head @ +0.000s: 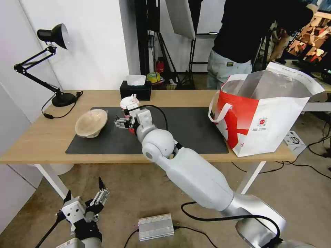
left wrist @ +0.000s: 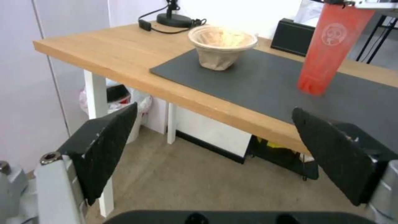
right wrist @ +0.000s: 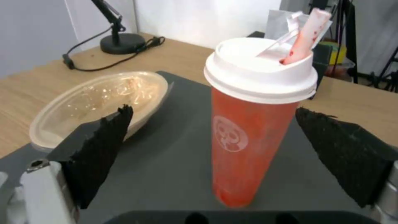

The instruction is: Pick up the trash from the table and place it into the takeout bag.

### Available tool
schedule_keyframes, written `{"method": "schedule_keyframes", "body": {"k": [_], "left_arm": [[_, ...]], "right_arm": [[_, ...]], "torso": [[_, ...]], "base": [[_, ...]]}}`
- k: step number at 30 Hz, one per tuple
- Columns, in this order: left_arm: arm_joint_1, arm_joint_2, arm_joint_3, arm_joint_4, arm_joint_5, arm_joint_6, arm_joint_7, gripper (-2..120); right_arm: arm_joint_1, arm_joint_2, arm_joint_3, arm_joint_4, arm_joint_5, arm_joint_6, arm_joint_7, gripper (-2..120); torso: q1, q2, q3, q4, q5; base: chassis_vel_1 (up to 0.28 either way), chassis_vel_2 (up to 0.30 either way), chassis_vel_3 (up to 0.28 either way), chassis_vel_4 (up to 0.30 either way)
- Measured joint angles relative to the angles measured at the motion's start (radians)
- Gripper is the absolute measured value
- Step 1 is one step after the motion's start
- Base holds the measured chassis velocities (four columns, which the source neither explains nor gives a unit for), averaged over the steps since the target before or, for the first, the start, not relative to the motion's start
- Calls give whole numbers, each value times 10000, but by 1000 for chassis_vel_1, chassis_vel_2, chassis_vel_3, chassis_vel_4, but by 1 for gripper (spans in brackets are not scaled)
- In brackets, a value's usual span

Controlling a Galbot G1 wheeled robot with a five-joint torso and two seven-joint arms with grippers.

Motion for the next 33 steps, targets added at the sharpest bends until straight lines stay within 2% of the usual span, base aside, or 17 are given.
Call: {"method": "schedule_keyframes", "body": {"k": [16,33], "left_arm": [[-71,22,22,127,-13,-21,-6,100],[-99,27,78,192,-21,-21,-8,100]], "right_arm": [[-73,401,295,-760,-275,37,194,100],[158,619,478,-1851,-364,750,-289,100]], "torso": [[0,0,0,0,1],[0,0,1,0,1]], "base": [[0,0,0,0],[0,0,0,0]]}}
